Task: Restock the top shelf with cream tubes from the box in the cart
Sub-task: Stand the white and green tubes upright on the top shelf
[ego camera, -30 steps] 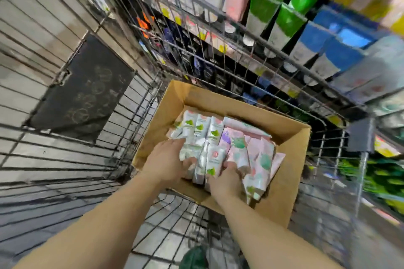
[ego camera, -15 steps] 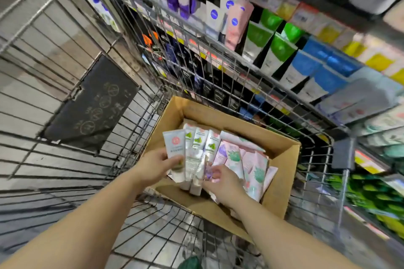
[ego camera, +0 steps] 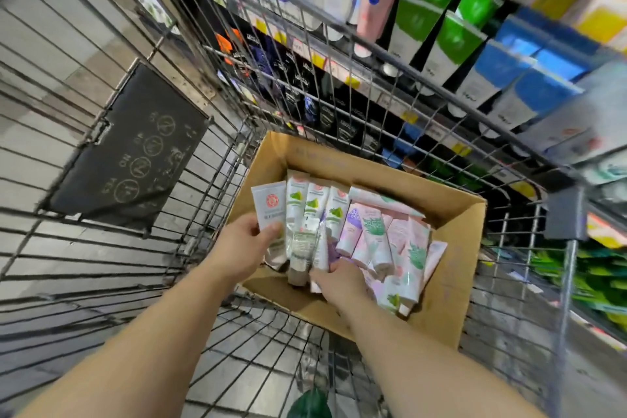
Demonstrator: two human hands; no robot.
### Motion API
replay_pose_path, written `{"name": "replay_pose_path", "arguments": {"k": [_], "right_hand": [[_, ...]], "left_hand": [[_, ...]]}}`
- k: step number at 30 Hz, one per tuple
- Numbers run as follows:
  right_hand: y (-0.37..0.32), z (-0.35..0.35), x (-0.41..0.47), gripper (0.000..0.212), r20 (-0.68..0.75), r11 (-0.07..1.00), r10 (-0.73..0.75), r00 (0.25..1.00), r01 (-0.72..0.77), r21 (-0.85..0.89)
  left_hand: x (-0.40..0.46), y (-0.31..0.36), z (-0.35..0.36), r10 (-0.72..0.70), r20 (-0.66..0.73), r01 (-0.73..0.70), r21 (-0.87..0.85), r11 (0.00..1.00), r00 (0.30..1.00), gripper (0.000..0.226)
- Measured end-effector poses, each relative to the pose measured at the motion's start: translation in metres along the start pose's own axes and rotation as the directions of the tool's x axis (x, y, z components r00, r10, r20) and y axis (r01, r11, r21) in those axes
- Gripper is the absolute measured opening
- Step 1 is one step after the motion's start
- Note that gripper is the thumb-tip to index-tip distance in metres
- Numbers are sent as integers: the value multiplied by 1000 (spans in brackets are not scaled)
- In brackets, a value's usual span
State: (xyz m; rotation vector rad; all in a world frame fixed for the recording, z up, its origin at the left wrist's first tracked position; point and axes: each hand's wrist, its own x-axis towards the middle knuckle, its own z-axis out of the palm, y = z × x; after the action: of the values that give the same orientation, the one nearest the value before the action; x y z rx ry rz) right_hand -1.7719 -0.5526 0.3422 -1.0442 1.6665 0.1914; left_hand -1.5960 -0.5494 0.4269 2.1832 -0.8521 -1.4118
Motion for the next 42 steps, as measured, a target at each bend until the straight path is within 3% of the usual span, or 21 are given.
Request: {"name": "replay_pose_path", "arguments": {"k": [4,7,9,12,19,23,26,29,32,37,39,42], "right_hand": [[-4,-28,-19,35,86,993,-54,995,45,105],[-19,-60,-45,58,143,960,-115,983,73,271],[-35,-86,-68,49,139,943,-179,974,129,307],[-55,-128,-103,27,87,921,-274,958,235,312],[-60,-242,-205,38,-135,766,-348,928,364,530],[-22,-317,-265,36,-286,612,-394,873,482,627],[30,-375,-312,9,-400,440,-379,834,543,715],[110,-433,-367,22,-518,352,-340,785,617,704],[220,-485,-425,31,-666,422,-275,693,710,564],[408,-559,-533,23,-891,545,-81,447,768,336],[479,-581,-575,29,-930,539,40,366,776,328],[541,-601,-614,34,-940,568,126,317,754,330]], "left_hand": [[-12,12,-6,-25,44,25,-1,1000,999,20],[-31,36,-8,-23,136,28,-34,999,990,15],[-46,60,-9,-2,201,13,-53,999,980,17],[-68,105,-11,68,222,-46,-102,994,973,23],[-134,233,13,334,327,-244,-286,926,884,19],[-195,298,62,457,411,-379,-260,888,789,19],[-253,344,118,542,468,-518,-194,833,698,35],[-320,380,194,603,536,-625,-169,762,591,27],[-401,400,291,648,590,-712,-168,682,481,29],[-543,417,461,703,652,-756,-299,583,284,17],[-602,419,522,687,704,-760,-344,551,180,16],[-658,426,578,652,756,-793,-364,488,55,16]]}}
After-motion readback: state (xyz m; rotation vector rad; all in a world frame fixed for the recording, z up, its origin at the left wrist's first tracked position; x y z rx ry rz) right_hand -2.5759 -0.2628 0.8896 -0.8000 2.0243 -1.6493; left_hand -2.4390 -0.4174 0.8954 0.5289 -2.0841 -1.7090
